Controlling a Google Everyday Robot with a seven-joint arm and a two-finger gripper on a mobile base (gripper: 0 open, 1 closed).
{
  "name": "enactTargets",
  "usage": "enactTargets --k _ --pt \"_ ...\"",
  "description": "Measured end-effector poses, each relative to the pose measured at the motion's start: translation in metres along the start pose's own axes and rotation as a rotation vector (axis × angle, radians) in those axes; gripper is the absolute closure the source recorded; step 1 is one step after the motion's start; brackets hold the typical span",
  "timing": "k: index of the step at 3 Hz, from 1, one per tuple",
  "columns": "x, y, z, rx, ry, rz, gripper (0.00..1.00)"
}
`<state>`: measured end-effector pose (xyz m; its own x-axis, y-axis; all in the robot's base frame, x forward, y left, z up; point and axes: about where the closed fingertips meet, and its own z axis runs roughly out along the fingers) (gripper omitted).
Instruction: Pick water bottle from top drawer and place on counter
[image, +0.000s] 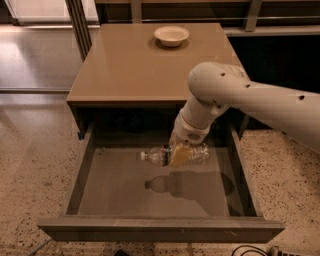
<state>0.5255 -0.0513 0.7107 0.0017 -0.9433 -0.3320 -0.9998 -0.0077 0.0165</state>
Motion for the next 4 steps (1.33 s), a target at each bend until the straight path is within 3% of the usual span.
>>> enactTargets --k 1,2,3,4 --pt "-0.042 -0.016 -0.063 -0.021 -0.037 -0.095 1.00" --pt "-0.061 -0.034 -0.105 -0.066 -0.087 -0.126 1.00" --pt "-0.066 -0.070 -0.129 -0.064 -0.143 -0.109 1.00" --pt "-0.072 -0.089 -0.154 0.014 -0.167 -0.113 1.00"
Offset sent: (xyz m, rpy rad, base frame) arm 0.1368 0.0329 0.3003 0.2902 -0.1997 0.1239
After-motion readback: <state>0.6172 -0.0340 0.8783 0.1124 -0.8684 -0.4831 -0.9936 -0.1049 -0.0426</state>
